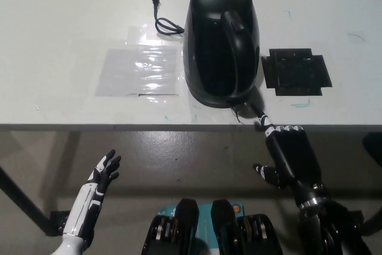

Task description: A kettle is kept at the center of the table close to the robot and the robot uses its right index finger to press downwards on the transparent start boiling button

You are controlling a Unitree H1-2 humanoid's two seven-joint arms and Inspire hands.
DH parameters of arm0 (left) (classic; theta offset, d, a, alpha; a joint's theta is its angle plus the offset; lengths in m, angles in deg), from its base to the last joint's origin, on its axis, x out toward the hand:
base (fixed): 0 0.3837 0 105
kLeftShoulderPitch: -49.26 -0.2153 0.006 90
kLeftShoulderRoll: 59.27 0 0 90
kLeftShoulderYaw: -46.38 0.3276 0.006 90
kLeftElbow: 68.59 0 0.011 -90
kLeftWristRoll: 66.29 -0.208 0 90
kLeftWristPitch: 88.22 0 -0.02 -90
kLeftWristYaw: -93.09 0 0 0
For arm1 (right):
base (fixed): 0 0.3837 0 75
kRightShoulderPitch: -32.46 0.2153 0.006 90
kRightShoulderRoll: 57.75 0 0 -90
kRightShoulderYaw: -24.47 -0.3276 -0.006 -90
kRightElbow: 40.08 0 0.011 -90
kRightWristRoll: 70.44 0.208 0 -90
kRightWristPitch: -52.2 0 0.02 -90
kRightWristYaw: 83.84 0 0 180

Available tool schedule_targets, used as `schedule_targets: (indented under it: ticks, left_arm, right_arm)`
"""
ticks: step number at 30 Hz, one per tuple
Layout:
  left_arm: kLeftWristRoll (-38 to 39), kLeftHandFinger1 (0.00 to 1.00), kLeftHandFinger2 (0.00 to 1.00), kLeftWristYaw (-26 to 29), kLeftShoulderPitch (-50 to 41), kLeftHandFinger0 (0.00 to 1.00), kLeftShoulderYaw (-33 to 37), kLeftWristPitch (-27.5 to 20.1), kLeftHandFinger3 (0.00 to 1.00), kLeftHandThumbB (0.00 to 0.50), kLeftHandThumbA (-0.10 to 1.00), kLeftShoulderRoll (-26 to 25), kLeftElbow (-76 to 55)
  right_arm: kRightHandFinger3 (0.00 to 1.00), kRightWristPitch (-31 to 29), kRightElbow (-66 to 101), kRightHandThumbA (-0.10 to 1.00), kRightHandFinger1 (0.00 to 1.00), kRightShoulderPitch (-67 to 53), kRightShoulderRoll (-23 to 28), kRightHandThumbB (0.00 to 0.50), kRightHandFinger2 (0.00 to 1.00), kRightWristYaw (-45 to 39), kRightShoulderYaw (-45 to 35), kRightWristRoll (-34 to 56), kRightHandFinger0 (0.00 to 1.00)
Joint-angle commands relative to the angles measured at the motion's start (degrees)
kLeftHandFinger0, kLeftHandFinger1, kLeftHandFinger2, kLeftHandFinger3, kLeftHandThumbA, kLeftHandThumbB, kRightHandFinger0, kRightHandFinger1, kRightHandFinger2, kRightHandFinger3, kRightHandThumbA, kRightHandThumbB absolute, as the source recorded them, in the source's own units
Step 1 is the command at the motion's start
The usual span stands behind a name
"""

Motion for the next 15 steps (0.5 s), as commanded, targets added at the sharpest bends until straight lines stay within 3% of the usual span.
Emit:
schedule_targets:
  ticks: [1,15]
  left_arm:
    - [0.02,1.00,1.00,-0.43,1.05,1.00,-0.26,-2.51,1.00,0.209,0.99,-0.77,-1.50]
    - [0.37,1.00,1.00,-0.43,1.24,1.00,-0.32,-2.33,1.00,0.204,0.99,-0.58,-1.70]
  right_arm:
    - [1.00,-0.19,0.04,1.00,0.00,3.43,0.35,0.166,0.00,-0.08,0.71,1.29,0.00]
    - [1.00,-0.05,-2.47,1.00,0.00,6.12,0.25,0.171,0.00,-0.36,2.17,1.60,0.00]
